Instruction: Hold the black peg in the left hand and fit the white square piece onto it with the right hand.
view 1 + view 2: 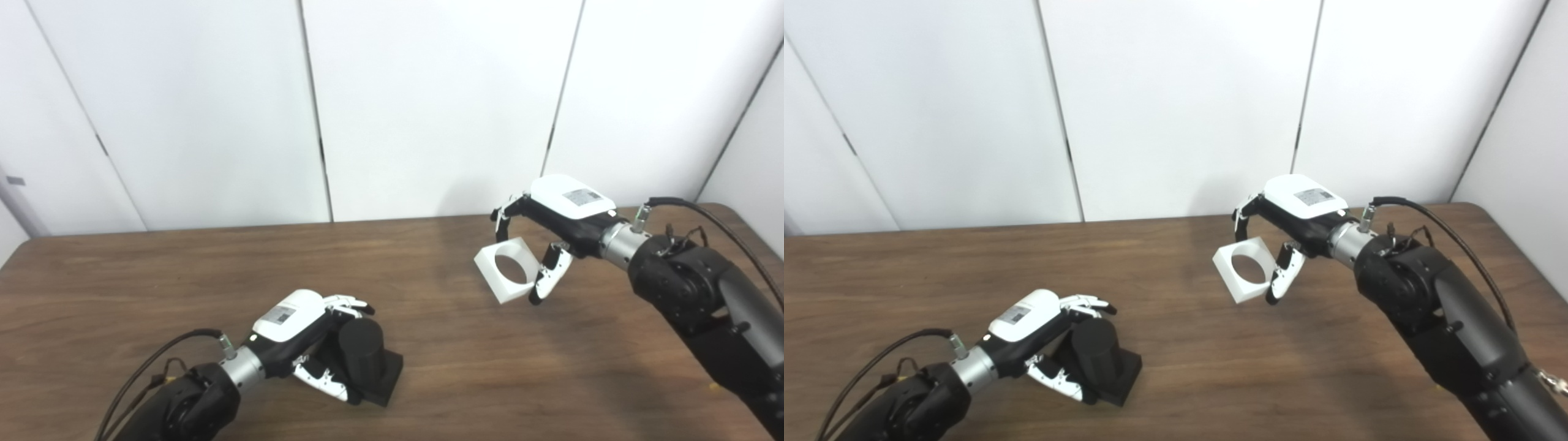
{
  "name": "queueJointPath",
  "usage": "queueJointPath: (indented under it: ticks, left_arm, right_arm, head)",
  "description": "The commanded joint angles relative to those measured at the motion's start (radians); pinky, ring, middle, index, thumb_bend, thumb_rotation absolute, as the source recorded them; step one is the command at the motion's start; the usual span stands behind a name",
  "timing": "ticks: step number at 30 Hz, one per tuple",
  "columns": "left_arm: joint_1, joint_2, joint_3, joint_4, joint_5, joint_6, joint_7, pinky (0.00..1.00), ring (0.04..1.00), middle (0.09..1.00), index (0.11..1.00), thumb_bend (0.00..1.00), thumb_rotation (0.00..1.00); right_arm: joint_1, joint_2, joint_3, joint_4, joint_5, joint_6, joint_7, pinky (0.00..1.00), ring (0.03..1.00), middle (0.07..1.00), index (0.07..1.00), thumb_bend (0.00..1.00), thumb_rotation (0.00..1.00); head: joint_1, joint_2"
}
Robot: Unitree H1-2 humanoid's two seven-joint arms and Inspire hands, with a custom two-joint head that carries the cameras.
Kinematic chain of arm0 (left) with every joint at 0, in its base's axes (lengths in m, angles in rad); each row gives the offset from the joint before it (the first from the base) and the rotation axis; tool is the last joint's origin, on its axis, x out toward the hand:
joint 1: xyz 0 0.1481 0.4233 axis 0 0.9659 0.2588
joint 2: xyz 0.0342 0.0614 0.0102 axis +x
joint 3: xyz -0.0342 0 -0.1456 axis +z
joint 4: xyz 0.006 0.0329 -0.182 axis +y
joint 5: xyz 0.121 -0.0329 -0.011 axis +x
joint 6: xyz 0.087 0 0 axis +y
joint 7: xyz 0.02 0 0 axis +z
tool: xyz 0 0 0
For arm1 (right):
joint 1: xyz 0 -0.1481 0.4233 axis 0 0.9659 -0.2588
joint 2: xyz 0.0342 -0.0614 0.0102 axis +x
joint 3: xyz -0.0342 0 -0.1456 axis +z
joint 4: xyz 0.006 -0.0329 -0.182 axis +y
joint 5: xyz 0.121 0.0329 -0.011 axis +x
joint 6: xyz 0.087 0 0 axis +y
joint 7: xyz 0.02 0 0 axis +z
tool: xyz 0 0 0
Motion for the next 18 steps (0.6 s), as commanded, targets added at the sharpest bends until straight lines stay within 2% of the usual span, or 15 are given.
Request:
queueJointPath:
  ticks: [1,5,11,18]
  left_arm:
    - [0.023,-0.023,-0.051,0.058,0.053,0.039,-0.076,0.72,0.867,0.838,0.490,0.52,0.07]
    - [0.020,-0.032,-0.052,0.063,0.060,0.047,-0.074,0.71,0.873,0.843,0.490,0.52,0.07]
    - [0.013,-0.047,-0.052,0.072,0.059,0.046,-0.072,0.72,0.867,0.835,0.489,0.52,0.07]
    - [0.007,-0.055,-0.056,0.081,0.062,0.046,-0.074,0.72,0.872,0.837,0.489,0.52,0.07]
  right_arm:
    - [-0.041,-0.002,-0.020,-0.058,0.019,-0.033,-0.002,0.69,0.799,0.768,0.480,0.52,0.13]
    - [-0.041,0.018,-0.015,-0.093,0.038,-0.049,0.011,0.68,0.793,0.767,0.480,0.52,0.13]
    - [-0.037,0.065,-0.005,-0.149,0.050,-0.025,0.054,0.69,0.800,0.769,0.480,0.52,0.14]
    - [-0.035,0.134,0.019,-0.145,0.041,-0.039,0.061,0.69,0.800,0.774,0.478,0.52,0.14]
  head:
    - [0.007,0.003]
    - [0.019,0.006]
    - [0.041,0.010]
    - [0.053,0.014]
